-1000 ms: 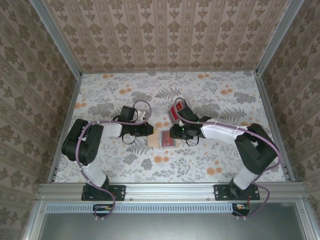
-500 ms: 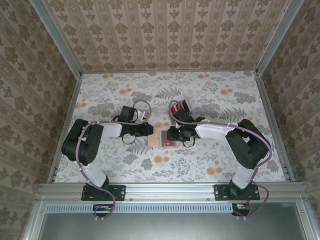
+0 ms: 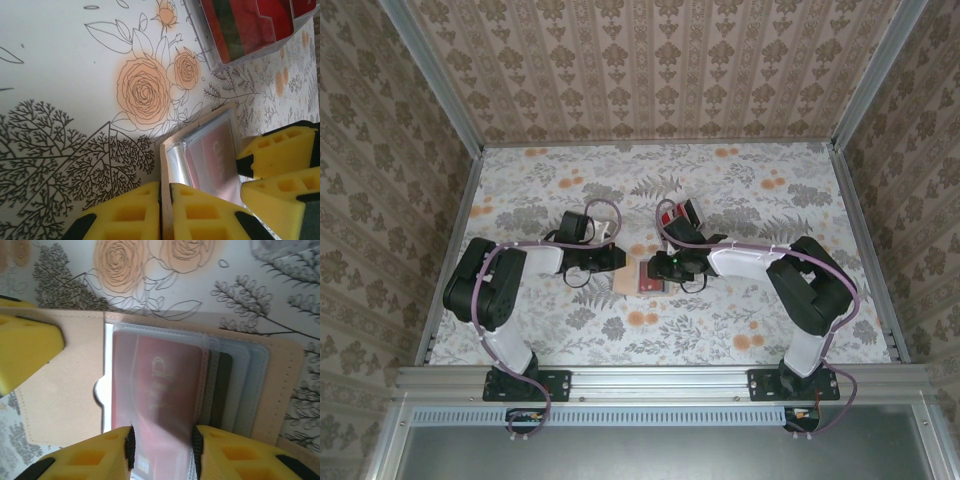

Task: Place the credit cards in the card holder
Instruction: Flip over the card slot in the card holder.

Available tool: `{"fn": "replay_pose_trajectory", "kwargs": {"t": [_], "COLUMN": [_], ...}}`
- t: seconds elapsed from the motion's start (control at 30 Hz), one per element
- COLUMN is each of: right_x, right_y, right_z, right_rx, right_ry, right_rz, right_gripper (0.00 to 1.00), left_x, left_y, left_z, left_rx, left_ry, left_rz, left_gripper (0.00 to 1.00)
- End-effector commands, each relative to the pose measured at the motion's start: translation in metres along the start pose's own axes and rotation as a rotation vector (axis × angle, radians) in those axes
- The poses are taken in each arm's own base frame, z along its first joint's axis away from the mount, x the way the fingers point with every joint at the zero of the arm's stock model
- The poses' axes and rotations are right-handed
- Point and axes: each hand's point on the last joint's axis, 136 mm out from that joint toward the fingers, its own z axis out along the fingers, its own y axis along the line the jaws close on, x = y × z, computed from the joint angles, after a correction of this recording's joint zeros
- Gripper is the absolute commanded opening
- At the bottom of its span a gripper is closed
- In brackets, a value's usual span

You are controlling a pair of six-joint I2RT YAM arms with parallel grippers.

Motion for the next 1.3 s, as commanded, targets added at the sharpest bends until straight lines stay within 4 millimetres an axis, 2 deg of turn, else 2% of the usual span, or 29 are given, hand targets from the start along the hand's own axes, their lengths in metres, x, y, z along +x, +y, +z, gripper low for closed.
{"fn": "replay_pose_trajectory", "kwargs": {"t": [0.0,0.23,0.43,0.53,0.73,0.83,1.03,1.27], "right_x": [-0.010,-0.022,-0.019,-0.014,-0.002,0.004,0.008,0.009], "right_y": [0.043,0.074,0.084,0.069,0.009,-0.013,-0.013,-0.028], "right_z": [-0.002,-0.012,-0.005,-0.011,-0.034,-0.037,-0.022,-0.013], "right_rx": [-0.180,-0.302,-0.327,-0.248,0.043,0.104,0.074,0.144], "right_ry": [-0.015,-0.037,0.009,0.005,-0.031,-0.034,-0.007,0.009], "right_rz": [-0.004,-0.008,-0.015,-0.028,-0.052,-0.029,-0.003,-0.009], "right_gripper": [0.39,0.39,0.40,0.40,0.40,0.40,0.41,0.41], "left_x": [0.011,0.010,0.011,0.012,0.010,0.011,0.012,0.011], "left_y": [0.000,0.000,0.002,0.003,0.002,0.003,0.005,0.005], "left_z": [0.005,0.006,0.007,0.007,0.007,0.007,0.010,0.008], "left_rx": [0.020,0.023,0.022,0.017,0.014,0.016,0.018,0.012], "left_ry": [0.030,0.031,0.034,0.037,0.034,0.038,0.044,0.038], "left_rz": [-0.018,-0.022,-0.027,-0.029,-0.027,-0.032,-0.040,-0.036], "left_gripper": [0.11,0.11,0.12,0.11,0.12,0.12,0.11,0.12]}}
